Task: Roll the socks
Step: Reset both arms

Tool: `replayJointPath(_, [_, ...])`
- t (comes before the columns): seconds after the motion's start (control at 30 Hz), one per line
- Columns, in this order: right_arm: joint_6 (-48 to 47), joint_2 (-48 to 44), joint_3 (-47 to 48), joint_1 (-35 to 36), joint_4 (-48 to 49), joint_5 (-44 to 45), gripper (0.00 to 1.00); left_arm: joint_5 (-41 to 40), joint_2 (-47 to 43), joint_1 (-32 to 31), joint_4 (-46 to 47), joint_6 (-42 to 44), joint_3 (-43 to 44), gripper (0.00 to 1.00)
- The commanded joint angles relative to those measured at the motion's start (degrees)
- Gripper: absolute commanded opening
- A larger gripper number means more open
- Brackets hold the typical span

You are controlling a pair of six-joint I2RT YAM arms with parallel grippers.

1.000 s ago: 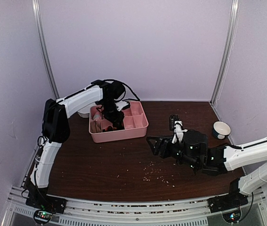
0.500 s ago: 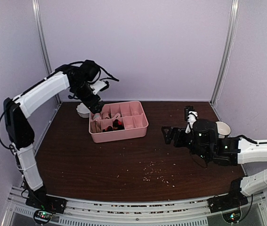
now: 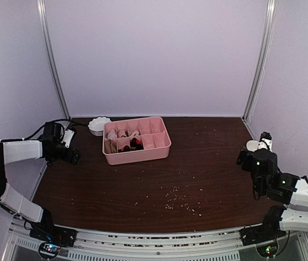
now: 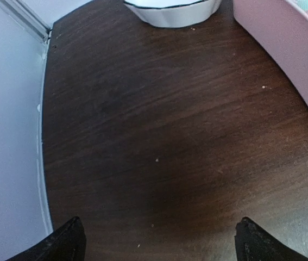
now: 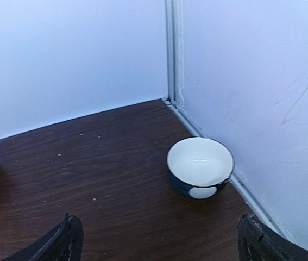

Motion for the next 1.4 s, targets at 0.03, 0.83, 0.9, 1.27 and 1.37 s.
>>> replayJointPath(0.03, [-14.9, -5.6, -7.9, -5.2, 19.7, 5.2, 1.0, 1.3, 0.7, 0.2, 34.3, 0.1, -6.3, 0.98])
replayJointPath(0.83, [-25.5, 40.1, -11.0, -32.3, 78.2, -34.6, 1.0, -7.1, 1.2, 2.7, 69.1, -6.6, -24.3, 0.98])
replayJointPath(0.9, [-23.7, 37.2, -8.0, -33.4, 67.0, -36.2, 1.0, -6.8, 1.2, 2.8, 69.4, -6.4, -24.3, 0.98])
replayJointPath(1.27, [-23.3, 38.6, -6.1, -35.5, 66.2, -40.0, 1.0, -6.6, 1.4, 2.8, 69.1, -6.5, -24.0, 0.98])
replayJointPath(1.37, [-23.1, 38.4, -6.0, -35.5, 65.3, -39.9, 0.99, -6.4, 1.4, 2.9, 68.4, -6.4, -23.7, 0.98])
